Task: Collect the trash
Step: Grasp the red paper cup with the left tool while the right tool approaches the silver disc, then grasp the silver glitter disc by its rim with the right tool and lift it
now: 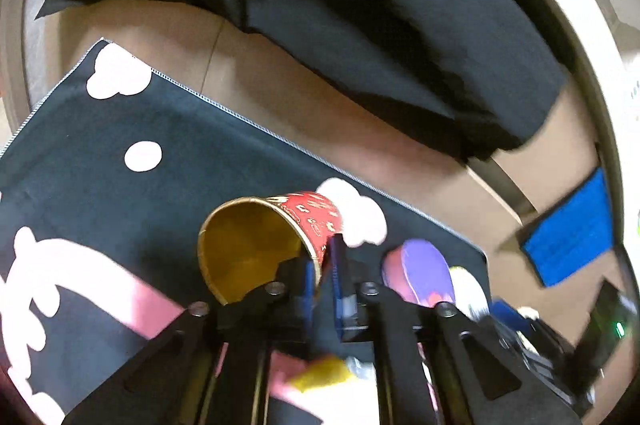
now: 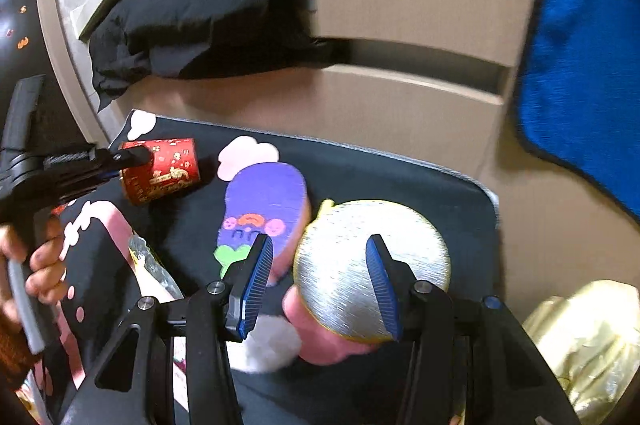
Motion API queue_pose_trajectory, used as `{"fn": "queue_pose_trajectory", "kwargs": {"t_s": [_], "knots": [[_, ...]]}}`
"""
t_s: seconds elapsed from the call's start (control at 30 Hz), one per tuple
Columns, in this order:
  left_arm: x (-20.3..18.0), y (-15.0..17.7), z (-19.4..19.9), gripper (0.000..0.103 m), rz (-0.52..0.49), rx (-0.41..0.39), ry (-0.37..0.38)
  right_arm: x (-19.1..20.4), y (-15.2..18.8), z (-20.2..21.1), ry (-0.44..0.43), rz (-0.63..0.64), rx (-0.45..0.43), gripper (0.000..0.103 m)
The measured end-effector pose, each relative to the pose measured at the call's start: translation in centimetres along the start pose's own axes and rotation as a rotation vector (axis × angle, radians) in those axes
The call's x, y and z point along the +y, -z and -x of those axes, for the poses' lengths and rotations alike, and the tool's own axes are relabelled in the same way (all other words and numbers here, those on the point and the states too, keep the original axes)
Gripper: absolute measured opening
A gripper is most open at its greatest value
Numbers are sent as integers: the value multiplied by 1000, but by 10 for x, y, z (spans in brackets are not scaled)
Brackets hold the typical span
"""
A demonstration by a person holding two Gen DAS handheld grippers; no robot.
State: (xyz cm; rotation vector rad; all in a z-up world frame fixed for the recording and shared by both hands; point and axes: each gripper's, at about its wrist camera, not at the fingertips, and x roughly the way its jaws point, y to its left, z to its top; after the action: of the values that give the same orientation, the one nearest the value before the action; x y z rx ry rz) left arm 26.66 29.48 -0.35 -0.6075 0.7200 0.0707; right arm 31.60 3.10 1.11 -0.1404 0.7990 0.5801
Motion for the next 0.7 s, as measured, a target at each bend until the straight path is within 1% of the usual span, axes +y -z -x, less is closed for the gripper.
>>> {"fn": "queue_pose_trajectory", "kwargs": {"t_s": [0.07,0.13,0.2,0.3,0.37,0.43,0.5,0.53,0.57,0.63,0.67,0.7], "knots": [[-3,7,12,5,-15,12,11,0,-3,-8,0,-14,12,46],[-6,19,24,5,-35,28,25,-8,-5,-10,37,-46,5,46],[-8,34,36,5,-39,60,59,-24,-6,-8,72,-94,-7,46],[-9,52,49,5,-44,92,88,-51,-1,-8,114,-169,11,46],[-9,63,55,5,-55,109,87,-68,6,-10,112,-224,33,46],[-10,73,61,5,-74,114,67,-78,11,-15,96,-257,51,46],[-8,82,68,5,-91,106,33,-84,16,-21,83,-278,75,44],[-5,85,69,5,-90,107,22,-85,18,-22,75,-282,71,42],[-1,87,71,5,-80,113,13,-85,18,-22,71,-279,65,34],[9,91,73,5,-41,130,8,-82,16,-22,42,-279,75,23],[13,93,76,5,-24,135,7,-78,14,-21,36,-274,76,16],[16,95,79,5,-20,133,1,-74,12,-18,26,-261,69,13]]}}
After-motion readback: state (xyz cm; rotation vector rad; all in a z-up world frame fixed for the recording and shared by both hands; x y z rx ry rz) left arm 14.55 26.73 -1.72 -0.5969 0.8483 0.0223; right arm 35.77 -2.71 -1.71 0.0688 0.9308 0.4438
